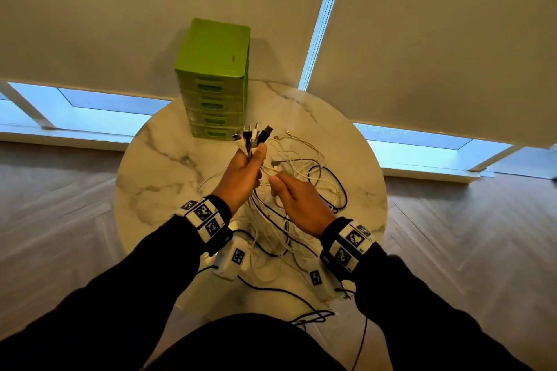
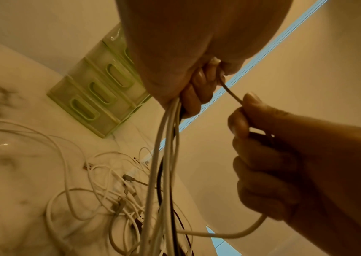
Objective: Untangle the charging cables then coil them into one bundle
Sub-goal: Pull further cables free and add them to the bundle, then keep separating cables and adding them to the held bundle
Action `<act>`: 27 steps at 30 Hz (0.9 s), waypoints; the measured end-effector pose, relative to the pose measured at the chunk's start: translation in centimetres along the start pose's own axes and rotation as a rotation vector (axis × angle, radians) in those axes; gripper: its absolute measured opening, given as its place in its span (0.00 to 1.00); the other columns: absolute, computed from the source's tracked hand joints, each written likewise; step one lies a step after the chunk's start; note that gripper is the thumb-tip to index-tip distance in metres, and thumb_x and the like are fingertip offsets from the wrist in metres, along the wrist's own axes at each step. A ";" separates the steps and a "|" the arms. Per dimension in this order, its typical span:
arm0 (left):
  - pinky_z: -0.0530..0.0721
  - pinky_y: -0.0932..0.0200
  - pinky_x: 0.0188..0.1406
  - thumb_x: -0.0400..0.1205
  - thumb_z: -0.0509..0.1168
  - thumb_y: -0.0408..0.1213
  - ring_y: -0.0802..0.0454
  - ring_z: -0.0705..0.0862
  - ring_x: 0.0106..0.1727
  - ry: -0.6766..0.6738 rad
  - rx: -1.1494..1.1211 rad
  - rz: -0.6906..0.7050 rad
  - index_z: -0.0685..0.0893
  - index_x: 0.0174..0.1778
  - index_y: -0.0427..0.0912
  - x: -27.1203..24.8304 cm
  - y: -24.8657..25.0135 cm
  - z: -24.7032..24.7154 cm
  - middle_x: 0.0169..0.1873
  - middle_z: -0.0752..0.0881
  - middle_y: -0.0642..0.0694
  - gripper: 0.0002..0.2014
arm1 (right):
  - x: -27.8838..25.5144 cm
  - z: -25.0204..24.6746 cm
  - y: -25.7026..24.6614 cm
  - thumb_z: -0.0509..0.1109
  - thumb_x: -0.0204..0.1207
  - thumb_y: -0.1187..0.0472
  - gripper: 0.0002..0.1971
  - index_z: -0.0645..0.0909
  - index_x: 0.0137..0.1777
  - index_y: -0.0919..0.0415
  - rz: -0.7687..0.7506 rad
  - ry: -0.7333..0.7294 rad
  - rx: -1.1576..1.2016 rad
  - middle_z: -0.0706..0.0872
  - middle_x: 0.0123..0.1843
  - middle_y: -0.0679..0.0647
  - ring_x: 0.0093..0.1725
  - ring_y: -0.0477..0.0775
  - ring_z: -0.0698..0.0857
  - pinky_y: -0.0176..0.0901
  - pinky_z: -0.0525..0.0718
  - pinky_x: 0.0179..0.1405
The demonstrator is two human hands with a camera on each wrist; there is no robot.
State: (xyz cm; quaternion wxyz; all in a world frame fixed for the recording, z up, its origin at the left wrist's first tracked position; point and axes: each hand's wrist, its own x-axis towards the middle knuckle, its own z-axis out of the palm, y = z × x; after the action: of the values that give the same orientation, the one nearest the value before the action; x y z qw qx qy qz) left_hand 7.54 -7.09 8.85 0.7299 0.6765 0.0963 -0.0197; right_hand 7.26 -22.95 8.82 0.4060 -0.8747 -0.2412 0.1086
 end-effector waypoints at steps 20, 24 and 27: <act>0.74 0.61 0.32 0.88 0.53 0.60 0.58 0.71 0.32 -0.045 0.048 -0.024 0.80 0.60 0.47 -1.9 -1.2 -0.1 0.31 0.73 0.54 0.21 | 0.8 1.0 -0.7 0.55 0.91 0.51 0.12 0.77 0.48 0.48 -0.077 0.028 -0.064 0.80 0.35 0.43 0.35 0.44 0.80 0.46 0.78 0.37; 0.72 0.59 0.32 0.90 0.48 0.57 0.58 0.71 0.29 0.004 0.054 0.015 0.74 0.42 0.45 -1.6 -1.0 -0.1 0.28 0.72 0.53 0.22 | 1.1 0.5 -0.4 0.53 0.90 0.45 0.21 0.83 0.46 0.54 -0.043 -0.057 -0.049 0.86 0.38 0.44 0.38 0.43 0.84 0.43 0.80 0.44; 0.73 0.59 0.33 0.89 0.47 0.59 0.56 0.71 0.30 0.096 -0.038 0.024 0.73 0.42 0.46 -0.9 -0.3 -0.5 0.29 0.71 0.51 0.22 | 0.7 0.7 0.8 0.47 0.87 0.34 0.34 0.84 0.38 0.57 0.097 -0.266 0.010 0.86 0.31 0.52 0.32 0.45 0.83 0.46 0.82 0.47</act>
State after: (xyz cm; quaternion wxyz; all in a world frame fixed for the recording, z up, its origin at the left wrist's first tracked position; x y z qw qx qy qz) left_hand 6.57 -6.72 8.69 0.7374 0.6636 0.1237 0.0234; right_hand 7.88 -22.57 7.73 0.3690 -0.8613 -0.2496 0.2443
